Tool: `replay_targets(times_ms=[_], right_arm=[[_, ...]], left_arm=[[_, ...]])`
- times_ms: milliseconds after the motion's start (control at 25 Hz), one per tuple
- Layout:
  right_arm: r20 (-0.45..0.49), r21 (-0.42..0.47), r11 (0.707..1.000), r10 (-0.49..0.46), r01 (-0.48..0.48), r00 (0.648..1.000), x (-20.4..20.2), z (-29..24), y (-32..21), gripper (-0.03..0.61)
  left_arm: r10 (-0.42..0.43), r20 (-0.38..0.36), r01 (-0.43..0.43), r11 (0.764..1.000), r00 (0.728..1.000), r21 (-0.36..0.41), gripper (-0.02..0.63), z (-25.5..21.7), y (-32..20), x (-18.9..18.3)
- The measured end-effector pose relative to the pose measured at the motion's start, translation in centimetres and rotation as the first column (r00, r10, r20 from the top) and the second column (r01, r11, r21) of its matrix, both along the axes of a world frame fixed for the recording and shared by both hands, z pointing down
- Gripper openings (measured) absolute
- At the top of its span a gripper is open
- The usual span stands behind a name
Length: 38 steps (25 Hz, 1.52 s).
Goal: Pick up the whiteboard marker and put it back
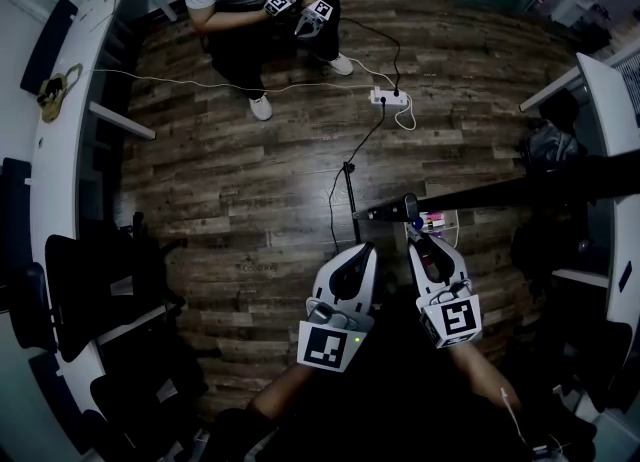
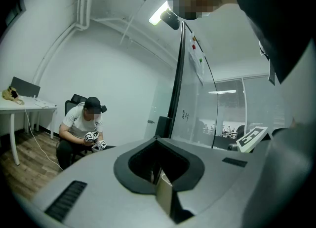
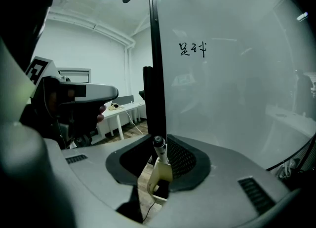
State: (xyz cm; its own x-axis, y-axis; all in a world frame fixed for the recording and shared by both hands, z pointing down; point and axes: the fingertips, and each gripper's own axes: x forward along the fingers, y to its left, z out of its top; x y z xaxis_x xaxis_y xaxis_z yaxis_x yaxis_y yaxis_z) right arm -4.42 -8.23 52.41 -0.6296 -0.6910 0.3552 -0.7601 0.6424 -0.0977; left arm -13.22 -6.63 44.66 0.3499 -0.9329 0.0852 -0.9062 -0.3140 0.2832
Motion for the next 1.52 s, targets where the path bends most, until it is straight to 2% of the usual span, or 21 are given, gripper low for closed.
replay_targets(times_ms=[680,920,1080,1240,1520], right_arm=[[0.091,0.102,0.994,0.037,-0.046,0.995,1.4,-4.2,-0.3,0.091],[0.14,0.131,0.989,0.053,-0.072,0.989,3.0,-6.1,0.0,0.016],[0.14,0.123,0.991,0.03,-0.048,0.99,4.1,-6.3,0.7,0.015],[0.154,0.151,0.988,0.014,-0.037,0.988,5.2,-7.4,1.0,0.015],[0.236,0.199,0.977,0.028,-0.077,0.971,6.2,-10.9,1.3,0.014]], left_arm=[[-0.002,0.02,0.001,0.998,1.0,0.067,0.002,-1.6,0.4,1.1],[-0.005,0.036,0.001,0.995,0.999,0.096,0.002,-2.5,1.2,2.3],[-0.01,0.046,0.004,0.994,0.999,0.112,0.002,-3.0,1.6,3.0],[-0.02,0.051,0.013,0.993,0.998,0.118,0.002,-3.5,1.9,3.9],[-0.045,0.065,0.036,0.99,0.997,0.135,0.002,-4.4,2.5,4.6]])
